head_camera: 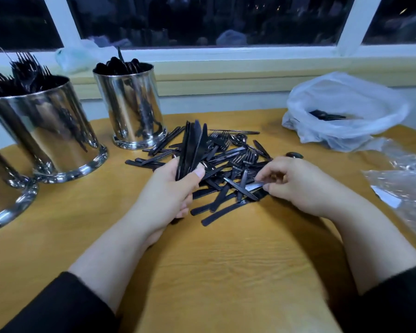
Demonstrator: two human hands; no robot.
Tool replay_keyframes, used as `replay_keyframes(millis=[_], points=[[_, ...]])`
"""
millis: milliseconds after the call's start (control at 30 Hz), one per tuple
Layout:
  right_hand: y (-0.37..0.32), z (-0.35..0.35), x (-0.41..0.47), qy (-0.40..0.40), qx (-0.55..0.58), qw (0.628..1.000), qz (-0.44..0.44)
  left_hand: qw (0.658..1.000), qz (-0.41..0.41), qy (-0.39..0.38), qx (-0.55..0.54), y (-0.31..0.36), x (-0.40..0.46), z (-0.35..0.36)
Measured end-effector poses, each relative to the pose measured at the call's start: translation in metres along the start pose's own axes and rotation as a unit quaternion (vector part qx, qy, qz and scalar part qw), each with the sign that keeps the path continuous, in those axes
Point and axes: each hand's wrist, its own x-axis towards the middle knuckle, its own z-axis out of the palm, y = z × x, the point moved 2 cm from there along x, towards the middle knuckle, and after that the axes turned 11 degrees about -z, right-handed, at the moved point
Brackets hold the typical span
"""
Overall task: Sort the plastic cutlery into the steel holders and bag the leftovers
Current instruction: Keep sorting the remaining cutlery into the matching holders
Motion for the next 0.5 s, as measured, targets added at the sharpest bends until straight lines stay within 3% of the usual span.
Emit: replay_keyframes(millis=[500], points=[[0.0034, -0.0040, -0.0034, -0.106, -0.043, 0.993, -0.007, 1.000, -0.005, -0.002, 0.006, -0.0024, 0.0026, 0.0074]])
